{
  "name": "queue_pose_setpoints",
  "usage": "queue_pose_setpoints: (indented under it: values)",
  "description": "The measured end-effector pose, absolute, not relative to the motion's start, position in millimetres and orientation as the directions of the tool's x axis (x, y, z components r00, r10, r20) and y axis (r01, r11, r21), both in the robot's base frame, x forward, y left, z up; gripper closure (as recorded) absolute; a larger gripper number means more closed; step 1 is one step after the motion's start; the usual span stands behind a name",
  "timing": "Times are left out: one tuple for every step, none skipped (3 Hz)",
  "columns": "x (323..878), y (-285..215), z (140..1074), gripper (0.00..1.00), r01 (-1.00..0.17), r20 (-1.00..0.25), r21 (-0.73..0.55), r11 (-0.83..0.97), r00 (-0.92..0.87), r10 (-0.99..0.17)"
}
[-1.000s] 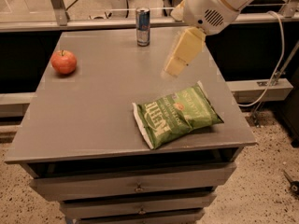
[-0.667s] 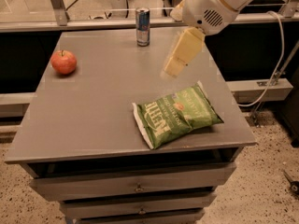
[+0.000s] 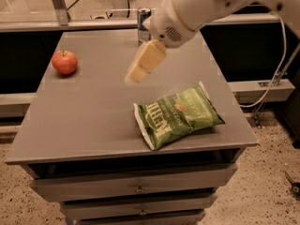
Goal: Pick apple
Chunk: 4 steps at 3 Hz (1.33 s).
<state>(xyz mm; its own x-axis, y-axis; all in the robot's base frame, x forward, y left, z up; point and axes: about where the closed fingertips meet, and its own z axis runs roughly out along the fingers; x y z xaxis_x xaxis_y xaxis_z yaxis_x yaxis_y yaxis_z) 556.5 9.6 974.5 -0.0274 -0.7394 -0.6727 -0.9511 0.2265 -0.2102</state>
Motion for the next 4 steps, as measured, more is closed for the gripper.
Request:
queue_pose_setpoints:
  values:
    - [597, 61, 953, 0.00, -0.940, -0.745, -0.194, 0.280, -0.044, -0.666]
    - [636, 101, 942, 0.00, -0.925, -0.816, -0.167, 0.340, -0.063, -0.575]
    - [673, 153, 923, 0.00, -0.909, -0.876, -0.120, 0.398, -0.092, -0.474]
    - [691, 176, 908, 0.00, -0.905, -0.903, -0.097, 0.414, -0.095, -0.419]
